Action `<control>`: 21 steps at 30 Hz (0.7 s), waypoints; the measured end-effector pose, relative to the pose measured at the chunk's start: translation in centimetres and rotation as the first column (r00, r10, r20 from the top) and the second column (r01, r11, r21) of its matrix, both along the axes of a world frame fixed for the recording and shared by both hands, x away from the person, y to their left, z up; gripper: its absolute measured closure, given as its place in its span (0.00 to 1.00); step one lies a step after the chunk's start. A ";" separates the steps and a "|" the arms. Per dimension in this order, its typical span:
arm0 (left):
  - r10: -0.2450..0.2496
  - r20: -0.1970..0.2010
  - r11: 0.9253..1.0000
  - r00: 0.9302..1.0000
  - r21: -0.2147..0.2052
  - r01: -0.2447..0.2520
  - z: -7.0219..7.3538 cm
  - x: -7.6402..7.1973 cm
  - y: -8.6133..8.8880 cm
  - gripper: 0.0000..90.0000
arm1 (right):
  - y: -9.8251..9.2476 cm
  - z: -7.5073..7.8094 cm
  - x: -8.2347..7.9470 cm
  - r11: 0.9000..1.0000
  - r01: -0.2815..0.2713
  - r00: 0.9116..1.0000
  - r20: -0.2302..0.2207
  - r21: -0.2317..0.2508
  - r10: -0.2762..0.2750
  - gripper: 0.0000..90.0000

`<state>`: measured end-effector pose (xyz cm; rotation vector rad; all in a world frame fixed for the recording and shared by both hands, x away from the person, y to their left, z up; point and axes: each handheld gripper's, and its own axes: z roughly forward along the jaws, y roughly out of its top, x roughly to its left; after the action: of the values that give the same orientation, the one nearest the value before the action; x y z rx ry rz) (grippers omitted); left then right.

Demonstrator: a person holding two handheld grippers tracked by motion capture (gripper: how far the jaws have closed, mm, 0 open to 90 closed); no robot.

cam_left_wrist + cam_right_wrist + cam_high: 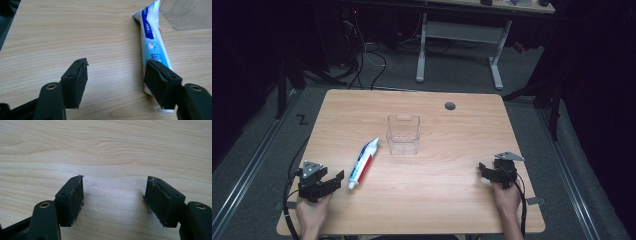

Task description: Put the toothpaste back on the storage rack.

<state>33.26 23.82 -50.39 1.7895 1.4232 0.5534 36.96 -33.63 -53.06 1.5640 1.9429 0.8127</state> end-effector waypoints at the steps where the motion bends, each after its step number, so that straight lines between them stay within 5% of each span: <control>1: -0.003 -0.001 1.000 1.000 0.000 0.003 0.0 -0.1 -0.1 0.40 | 0.0 0.0 0.0 1.000 -0.001 1.000 0.000 0.000 0.001 0.35; 21: -0.092 0.010 0.995 0.996 0.040 0.092 2.0 0.4 -2.8 0.37 | 0.0 0.0 0.0 1.000 -0.002 1.000 0.000 -0.001 0.002 0.35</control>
<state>33.71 21.00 -48.44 1.8694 1.3227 0.5464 36.97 -33.65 -53.07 1.5613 1.9446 0.8124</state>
